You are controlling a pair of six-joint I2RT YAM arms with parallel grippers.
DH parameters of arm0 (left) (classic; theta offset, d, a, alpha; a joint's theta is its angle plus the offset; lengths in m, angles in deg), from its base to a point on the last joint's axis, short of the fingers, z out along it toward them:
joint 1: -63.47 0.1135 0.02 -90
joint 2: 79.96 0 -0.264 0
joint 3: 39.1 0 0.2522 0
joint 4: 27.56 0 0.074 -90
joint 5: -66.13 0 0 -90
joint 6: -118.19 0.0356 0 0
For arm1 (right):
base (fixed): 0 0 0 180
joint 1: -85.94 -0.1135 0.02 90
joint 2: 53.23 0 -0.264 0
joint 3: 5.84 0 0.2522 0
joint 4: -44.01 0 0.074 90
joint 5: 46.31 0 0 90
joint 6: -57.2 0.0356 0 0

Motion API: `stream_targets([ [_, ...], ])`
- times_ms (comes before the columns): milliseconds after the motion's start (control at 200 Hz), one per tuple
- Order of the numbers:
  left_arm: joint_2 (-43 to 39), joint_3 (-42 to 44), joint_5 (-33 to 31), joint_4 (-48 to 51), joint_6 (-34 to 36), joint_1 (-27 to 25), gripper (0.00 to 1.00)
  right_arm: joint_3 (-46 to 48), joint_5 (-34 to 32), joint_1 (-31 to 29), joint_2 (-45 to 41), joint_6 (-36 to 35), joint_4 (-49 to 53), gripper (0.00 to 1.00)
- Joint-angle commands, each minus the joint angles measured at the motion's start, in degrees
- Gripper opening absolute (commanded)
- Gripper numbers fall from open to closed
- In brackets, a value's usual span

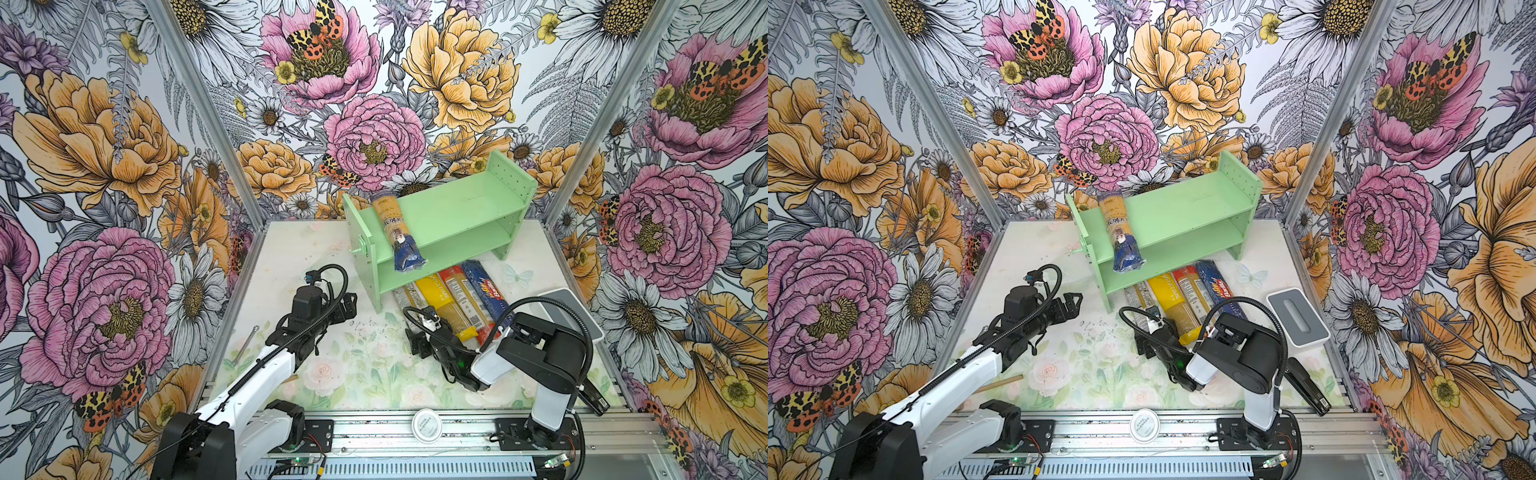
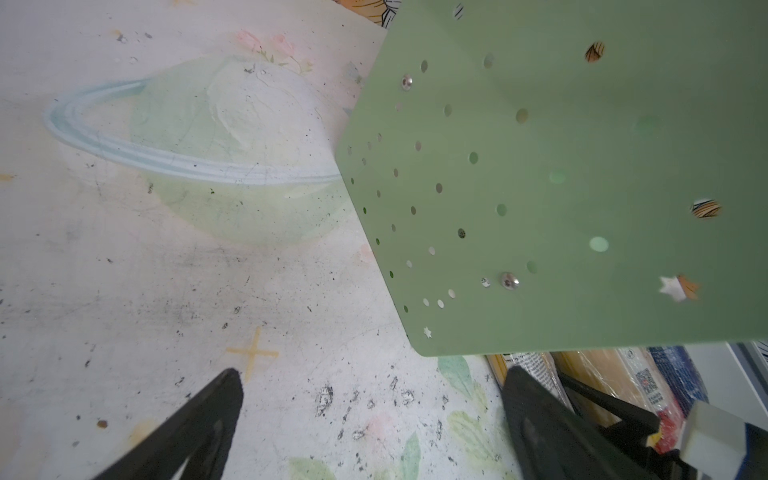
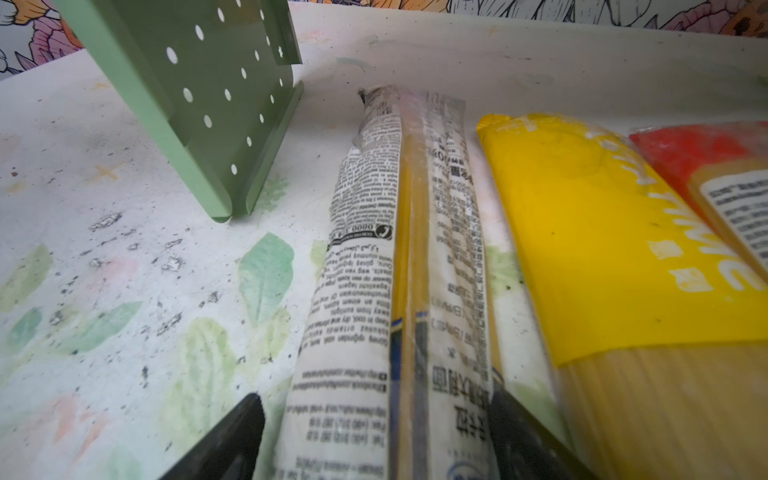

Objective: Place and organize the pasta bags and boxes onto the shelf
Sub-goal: 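Close the right gripper on the white-wrapped bag's near end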

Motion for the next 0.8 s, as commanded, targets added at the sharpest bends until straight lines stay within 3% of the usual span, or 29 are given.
stream_targets([
  [0, -0.8, 0.6, -1.1, -0.4, -0.1, -0.4, 0.99, 0.4, -0.6, 0.1, 3.7, 2.2, 4.9, 0.82],
  [340, -0.6, 0.2, -1.3, -0.4, -0.1, -0.3, 0.99, 0.4, -1.4, 0.1, 4.7, 2.9, 4.8, 0.7],
  [791, 0.4, -0.1, -0.9, -0.7, 0.0, -0.3, 0.99, 0.9, -0.9, -0.1, -1.5, 2.9, 10.9, 0.3],
])
